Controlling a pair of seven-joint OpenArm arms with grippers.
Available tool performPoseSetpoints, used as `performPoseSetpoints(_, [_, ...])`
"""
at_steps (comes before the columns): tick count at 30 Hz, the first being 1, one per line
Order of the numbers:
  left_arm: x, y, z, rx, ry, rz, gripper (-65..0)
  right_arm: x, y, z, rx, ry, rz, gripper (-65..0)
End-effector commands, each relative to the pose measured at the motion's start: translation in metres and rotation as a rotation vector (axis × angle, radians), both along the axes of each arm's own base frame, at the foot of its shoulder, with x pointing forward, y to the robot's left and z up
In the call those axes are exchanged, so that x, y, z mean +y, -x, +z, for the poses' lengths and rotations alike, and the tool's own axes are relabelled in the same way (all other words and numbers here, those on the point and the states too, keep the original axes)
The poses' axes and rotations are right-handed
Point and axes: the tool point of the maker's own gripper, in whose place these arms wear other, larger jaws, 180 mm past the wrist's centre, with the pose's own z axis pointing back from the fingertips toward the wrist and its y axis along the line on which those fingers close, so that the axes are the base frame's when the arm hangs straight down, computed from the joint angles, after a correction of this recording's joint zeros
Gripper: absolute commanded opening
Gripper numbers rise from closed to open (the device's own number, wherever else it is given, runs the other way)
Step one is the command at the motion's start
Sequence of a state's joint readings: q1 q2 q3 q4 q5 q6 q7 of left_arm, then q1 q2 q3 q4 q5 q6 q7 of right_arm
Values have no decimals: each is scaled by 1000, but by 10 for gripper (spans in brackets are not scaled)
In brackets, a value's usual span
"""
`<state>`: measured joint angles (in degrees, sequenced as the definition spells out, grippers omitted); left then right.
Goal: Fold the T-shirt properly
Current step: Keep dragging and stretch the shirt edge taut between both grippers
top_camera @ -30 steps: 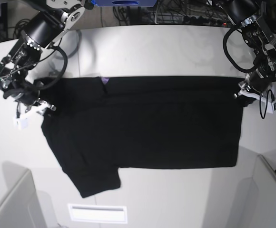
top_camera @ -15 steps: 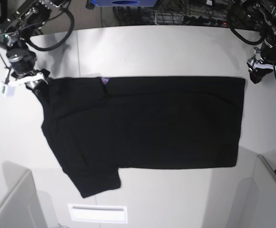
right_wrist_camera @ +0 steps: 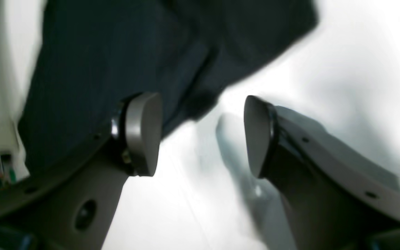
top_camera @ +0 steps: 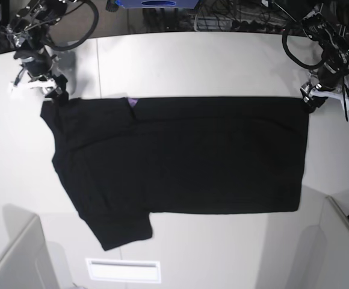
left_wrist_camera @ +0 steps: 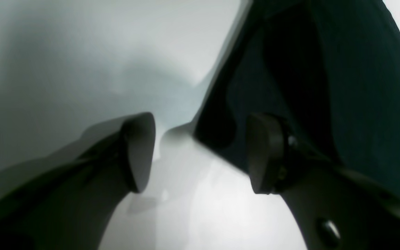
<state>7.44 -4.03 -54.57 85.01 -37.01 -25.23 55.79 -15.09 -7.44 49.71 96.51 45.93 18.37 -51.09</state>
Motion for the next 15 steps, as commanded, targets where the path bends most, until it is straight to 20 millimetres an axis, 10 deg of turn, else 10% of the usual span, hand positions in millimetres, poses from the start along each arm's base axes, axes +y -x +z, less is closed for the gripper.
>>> performPoseSetpoints(1, [-1,-9,3,-20,5,-13,-255,-2,-4,4,-22,-3,-3,-294])
performPoseSetpoints(10, [-19,-18,-8,-24,27,-54,-281,-8,-15,-11,-21,-72,-58,-291])
performPoseSetpoints(15, [-31,-19,-20,-1,58,-75,-604,-24,-15,-28,25,-116,-118,-291])
